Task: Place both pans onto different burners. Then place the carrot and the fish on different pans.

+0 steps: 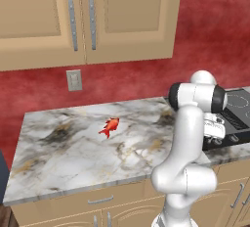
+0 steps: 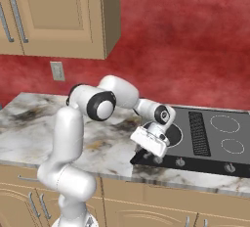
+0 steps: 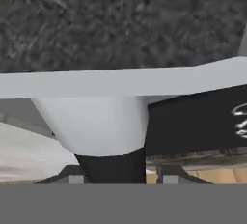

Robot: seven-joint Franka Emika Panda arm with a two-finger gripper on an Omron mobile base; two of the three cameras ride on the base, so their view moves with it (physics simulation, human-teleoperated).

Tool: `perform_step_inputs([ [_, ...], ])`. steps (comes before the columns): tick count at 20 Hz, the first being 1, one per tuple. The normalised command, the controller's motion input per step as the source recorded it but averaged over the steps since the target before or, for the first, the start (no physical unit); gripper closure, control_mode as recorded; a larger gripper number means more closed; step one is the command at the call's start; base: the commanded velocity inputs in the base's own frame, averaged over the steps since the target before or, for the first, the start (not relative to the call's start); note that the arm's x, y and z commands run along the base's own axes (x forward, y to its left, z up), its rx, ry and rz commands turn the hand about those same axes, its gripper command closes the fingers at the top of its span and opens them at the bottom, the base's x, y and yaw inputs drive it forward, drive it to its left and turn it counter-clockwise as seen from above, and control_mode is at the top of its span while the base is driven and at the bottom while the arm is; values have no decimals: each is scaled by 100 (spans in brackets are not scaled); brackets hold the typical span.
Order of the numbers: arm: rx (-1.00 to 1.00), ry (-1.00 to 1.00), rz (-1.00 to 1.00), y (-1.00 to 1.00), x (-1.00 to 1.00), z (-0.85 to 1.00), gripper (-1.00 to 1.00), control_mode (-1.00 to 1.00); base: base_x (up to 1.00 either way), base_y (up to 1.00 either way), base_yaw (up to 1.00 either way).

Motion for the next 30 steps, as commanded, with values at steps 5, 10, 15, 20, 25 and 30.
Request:
perform_step_inputs([
  [5,8,2,0,-5,-27,31,-100,-100,0,0,0],
  [10,7,0,4,1,-34,61,-100,-100,0,0,0],
  [15,5,-5,10,19,-39,73,-100,-100,0,0,0],
  [20,-7,-19,12,63,-89,12,-100,-100,0,0,0],
  [25,8,-31,4,48,-76,37,-100,-100,0,0,0],
  [30,20,-24,21,32,-32,95,-100,-100,0,0,0],
])
